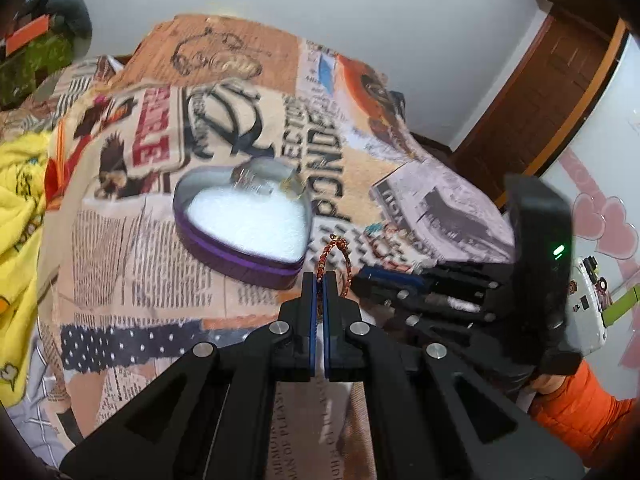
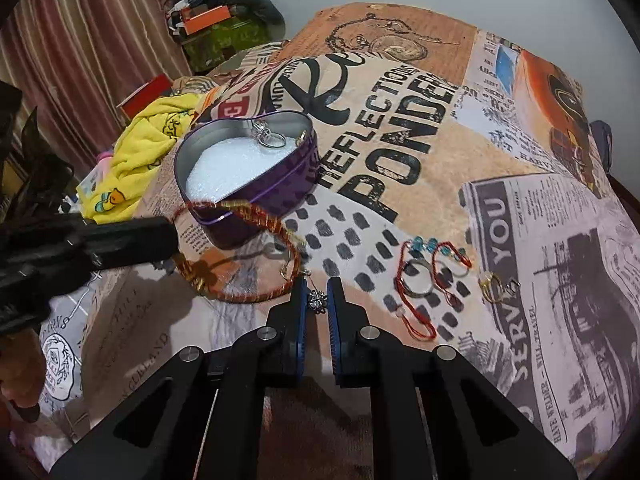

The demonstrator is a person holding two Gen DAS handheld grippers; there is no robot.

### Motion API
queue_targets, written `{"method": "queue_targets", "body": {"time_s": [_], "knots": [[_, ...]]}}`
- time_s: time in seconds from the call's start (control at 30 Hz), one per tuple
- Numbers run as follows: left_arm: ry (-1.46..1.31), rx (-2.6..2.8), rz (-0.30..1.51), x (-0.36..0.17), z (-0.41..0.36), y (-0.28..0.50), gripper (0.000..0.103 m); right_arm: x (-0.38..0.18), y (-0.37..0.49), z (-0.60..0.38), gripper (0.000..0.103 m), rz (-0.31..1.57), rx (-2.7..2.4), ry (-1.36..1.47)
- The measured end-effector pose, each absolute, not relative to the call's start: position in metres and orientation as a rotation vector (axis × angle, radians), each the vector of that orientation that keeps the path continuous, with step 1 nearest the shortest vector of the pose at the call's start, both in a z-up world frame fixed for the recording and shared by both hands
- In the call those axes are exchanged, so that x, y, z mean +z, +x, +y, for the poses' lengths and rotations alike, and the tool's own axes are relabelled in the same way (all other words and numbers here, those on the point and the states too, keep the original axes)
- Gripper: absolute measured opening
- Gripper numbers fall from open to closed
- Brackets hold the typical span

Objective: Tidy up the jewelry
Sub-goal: 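Carry the bracelet with the left tool and lower it into the heart tin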

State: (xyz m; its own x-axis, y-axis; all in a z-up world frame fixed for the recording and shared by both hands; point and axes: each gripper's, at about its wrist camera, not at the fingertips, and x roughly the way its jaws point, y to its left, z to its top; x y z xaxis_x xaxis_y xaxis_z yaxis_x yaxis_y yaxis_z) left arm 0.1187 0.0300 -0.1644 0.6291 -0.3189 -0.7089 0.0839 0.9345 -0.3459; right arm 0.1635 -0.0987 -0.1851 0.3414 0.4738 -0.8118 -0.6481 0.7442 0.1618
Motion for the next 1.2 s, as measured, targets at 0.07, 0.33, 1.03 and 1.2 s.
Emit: {"method": "queue_targets", "body": {"time_s": [0.07,0.33,1.03,1.2], "knots": [[-0.277,-0.227,0.833,-0.156,0.028,0.117,0.001,-0.185,0.162,-0.102,0.009,0.982,0.732,-0.197],[-0.232,-0.154,0.733,-0.123,0.040,0.114,0.001,-0.166,0.159,-0.112,0.009,0.942,0.714,-0.165],[-0.223,-0.105,0.805,-0.151,0.074,0.148,0.001,-0.101,0.174,-0.078,0.009,0.764,0.769,-0.080],[-0.213,-0.108,0.822,-0.159,0.078,0.151,0.001,-0.111,0.175,-0.058,0.009,0.794,0.807,-0.085]]}}
